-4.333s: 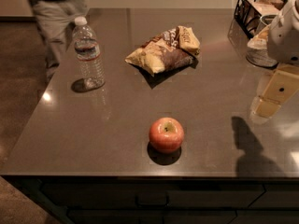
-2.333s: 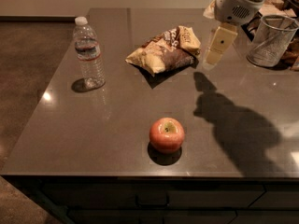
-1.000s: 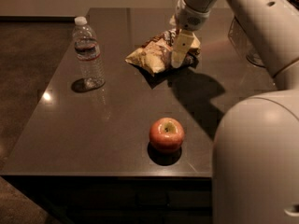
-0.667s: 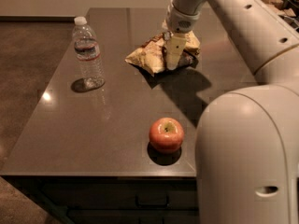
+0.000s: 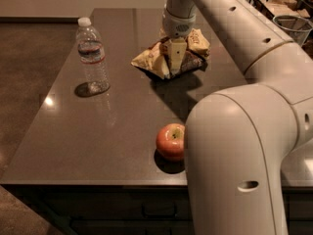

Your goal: Move brown chip bag near apple

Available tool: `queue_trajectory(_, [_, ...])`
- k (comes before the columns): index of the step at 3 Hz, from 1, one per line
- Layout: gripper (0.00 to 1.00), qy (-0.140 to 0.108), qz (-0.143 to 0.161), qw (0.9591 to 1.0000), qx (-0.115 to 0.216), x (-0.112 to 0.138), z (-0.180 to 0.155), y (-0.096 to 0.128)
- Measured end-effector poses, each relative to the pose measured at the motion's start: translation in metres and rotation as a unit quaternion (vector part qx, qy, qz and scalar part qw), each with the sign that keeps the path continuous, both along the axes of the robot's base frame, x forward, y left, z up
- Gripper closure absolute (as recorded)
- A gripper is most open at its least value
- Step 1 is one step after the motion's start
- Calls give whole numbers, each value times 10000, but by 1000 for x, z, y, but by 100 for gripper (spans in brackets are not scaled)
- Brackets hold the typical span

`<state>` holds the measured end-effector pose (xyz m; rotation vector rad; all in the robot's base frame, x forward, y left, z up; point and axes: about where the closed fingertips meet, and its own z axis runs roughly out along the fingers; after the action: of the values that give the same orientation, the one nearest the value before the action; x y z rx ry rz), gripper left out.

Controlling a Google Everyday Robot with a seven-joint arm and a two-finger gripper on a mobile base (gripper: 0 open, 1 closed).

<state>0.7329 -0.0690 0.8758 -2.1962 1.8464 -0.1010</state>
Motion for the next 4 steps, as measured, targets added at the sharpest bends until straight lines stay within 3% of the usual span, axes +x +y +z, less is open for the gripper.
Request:
queue_trajectory(2, [65, -164, 139, 9997, -65, -18, 34, -1])
queue_trajectory(3, [88, -235, -21, 9997, 40, -45, 59, -16])
queue_trajectory(4, [100, -242, -223, 9992, 205, -83, 77, -35])
